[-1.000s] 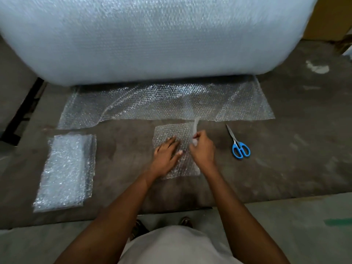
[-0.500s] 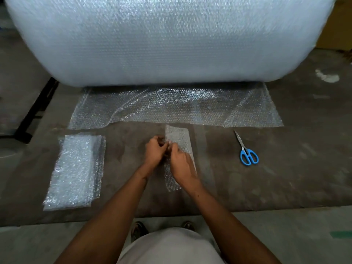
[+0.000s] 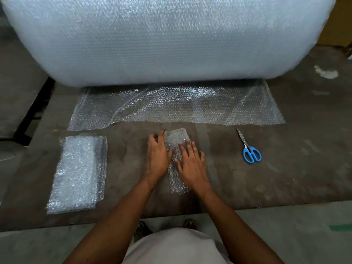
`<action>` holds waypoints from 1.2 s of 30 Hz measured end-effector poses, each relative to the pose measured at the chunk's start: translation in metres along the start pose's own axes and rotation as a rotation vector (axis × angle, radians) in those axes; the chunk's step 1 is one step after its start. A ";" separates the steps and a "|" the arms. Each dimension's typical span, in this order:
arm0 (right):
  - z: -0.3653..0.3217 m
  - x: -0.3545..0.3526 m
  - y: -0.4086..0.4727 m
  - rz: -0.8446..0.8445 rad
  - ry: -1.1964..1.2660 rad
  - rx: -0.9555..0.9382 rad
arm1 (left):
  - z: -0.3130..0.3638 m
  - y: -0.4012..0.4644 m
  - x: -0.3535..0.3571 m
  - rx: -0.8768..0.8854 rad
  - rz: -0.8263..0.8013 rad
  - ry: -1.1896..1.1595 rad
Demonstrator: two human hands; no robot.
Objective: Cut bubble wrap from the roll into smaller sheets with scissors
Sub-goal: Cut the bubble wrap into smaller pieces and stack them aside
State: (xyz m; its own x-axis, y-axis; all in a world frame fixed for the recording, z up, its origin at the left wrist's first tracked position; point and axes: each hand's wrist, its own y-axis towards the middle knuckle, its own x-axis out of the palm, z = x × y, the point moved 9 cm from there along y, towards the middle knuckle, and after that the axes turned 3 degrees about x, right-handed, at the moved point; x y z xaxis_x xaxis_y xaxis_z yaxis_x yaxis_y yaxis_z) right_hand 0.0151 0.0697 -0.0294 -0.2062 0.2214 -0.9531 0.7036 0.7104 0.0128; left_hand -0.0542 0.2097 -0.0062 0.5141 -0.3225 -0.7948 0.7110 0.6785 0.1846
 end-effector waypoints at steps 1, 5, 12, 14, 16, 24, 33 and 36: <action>0.003 0.007 -0.002 -0.035 0.008 -0.016 | 0.004 -0.002 -0.002 0.032 0.016 0.053; 0.010 0.021 -0.005 -0.078 -0.012 -0.054 | 0.019 -0.009 0.027 0.229 -0.163 0.164; 0.011 0.011 -0.005 -0.061 0.003 -0.029 | -0.002 -0.023 0.054 0.242 -0.286 0.224; 0.018 -0.001 -0.007 0.027 -0.014 0.106 | -0.001 -0.022 0.053 0.238 -0.319 0.173; 0.024 -0.014 -0.009 0.123 -0.035 0.257 | -0.004 -0.024 0.048 0.205 -0.298 0.089; 0.016 -0.005 0.016 -0.092 0.456 0.509 | -0.050 -0.037 0.016 -0.207 -0.027 -0.247; -0.012 0.015 0.004 -0.271 0.404 0.717 | -0.105 -0.049 0.004 -0.351 -0.287 -0.397; -0.034 0.017 -0.003 -0.198 0.472 0.679 | -0.127 -0.056 0.013 -0.444 -0.475 -0.646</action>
State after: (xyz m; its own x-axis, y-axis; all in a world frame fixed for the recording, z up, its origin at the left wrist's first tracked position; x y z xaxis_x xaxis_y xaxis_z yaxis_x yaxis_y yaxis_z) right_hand -0.0132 0.0943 -0.0352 -0.5243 0.4984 -0.6905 0.8490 0.2435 -0.4689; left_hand -0.1486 0.2512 -0.0999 0.4783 -0.8481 -0.2279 0.7352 0.5287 -0.4243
